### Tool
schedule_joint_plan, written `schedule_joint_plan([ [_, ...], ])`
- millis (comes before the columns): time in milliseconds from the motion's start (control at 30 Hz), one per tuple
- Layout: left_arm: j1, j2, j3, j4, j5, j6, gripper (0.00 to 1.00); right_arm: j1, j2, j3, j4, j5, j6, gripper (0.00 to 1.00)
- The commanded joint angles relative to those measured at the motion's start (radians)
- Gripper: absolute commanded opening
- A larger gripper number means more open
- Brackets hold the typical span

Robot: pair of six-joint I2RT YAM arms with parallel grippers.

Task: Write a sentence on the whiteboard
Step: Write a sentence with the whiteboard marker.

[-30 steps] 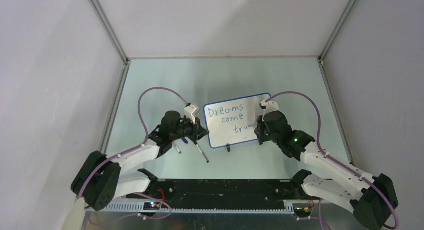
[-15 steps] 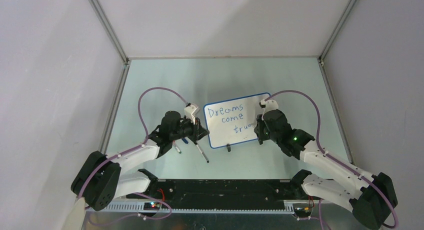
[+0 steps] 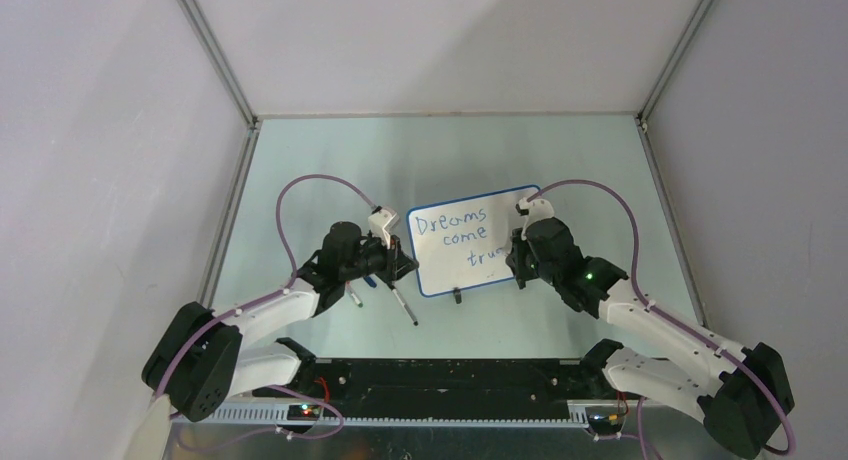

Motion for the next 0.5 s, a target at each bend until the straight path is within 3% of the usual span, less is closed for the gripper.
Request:
schedule_joint_plan([
  [0, -0.006, -0.015, 0.025, 0.017, 0.01, 0.026, 0.24, 0.0, 0.011, 0.046, 0.047, -0.019, -0.01, 0.0],
  [467, -0.006, -0.017, 0.025, 0.018, 0.009, 0.026, 0.23, 0.008, 0.017, 0.038, 0.012, -0.01, 0.002, 0.0],
])
